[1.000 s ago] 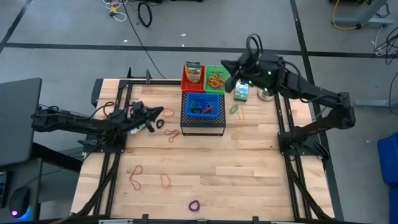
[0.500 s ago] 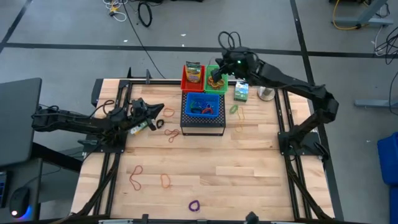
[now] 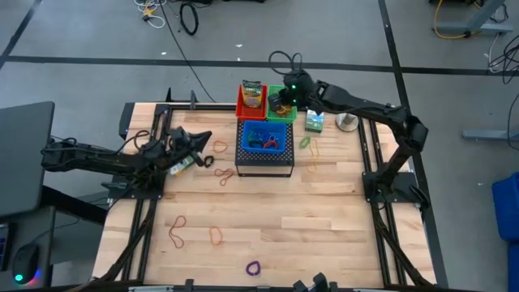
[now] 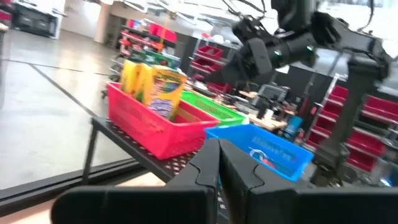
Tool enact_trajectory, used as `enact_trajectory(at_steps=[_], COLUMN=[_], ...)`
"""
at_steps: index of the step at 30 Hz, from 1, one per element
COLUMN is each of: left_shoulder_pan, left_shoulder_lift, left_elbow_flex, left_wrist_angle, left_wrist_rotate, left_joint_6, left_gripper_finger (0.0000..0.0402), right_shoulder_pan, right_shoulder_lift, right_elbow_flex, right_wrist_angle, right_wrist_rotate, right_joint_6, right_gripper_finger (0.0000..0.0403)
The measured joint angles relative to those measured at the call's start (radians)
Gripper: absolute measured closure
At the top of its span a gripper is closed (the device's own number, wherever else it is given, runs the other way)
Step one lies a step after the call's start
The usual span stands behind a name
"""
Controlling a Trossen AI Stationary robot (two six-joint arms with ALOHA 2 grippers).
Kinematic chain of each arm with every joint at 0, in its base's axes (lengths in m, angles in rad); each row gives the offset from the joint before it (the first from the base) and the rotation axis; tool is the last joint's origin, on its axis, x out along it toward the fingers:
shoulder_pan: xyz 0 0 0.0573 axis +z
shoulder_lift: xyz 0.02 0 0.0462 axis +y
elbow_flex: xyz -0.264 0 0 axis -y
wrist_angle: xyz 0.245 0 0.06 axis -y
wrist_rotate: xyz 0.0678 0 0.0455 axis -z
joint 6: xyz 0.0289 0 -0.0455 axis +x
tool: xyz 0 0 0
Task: Pick & Place Office Desk Supplies
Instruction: Put the red rubber band into the green bin on the shelf
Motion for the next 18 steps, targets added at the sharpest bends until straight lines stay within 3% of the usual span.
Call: enact_trajectory(at_steps=[12, 18], left_shoulder_pan=[0.0, 0.0], left_shoulder_lift=[0.0, 0.0], left_elbow_flex=[0.0, 0.0], left_wrist_angle=[0.016, 0.015], left_wrist_rotate=[-0.015, -0.022], left_joint_6=[-0.065, -0.135], left_gripper_finger=[0.039, 0.0391], right_shoulder_pan=[0.004, -0.004], right_shoulder_lift=[-0.008, -0.011], right_elbow_flex=[0.0, 0.0], right_wrist_angle=[-0.058, -0.048], right_wrist_rotate=[-0.007, 0.002], right_joint_6=[0.088, 0.067], right_gripper_finger=[0.0233, 0.0182])
